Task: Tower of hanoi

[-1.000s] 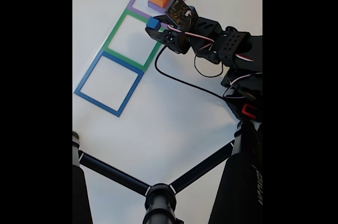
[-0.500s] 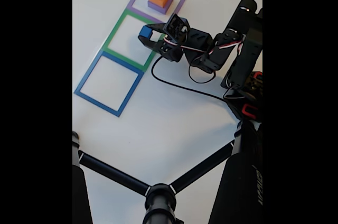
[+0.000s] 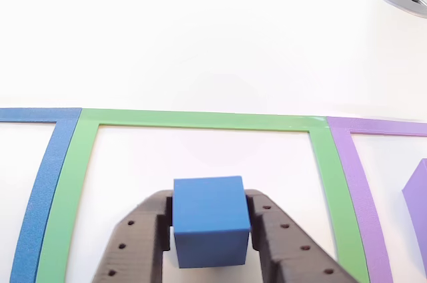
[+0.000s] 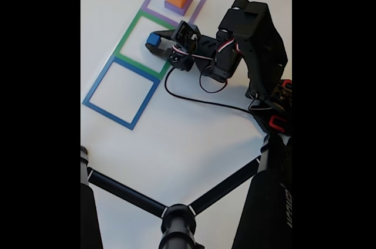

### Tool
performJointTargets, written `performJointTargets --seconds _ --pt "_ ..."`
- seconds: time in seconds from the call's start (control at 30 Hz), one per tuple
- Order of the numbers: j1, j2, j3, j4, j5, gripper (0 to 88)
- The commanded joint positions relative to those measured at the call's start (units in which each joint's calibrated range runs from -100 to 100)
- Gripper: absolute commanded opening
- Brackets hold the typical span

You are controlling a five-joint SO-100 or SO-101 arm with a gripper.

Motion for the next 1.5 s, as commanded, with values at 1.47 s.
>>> performJointTargets --seconds 1.47 --pt "12.11 -87.40 -55.63 156.17 0.54 0.0"
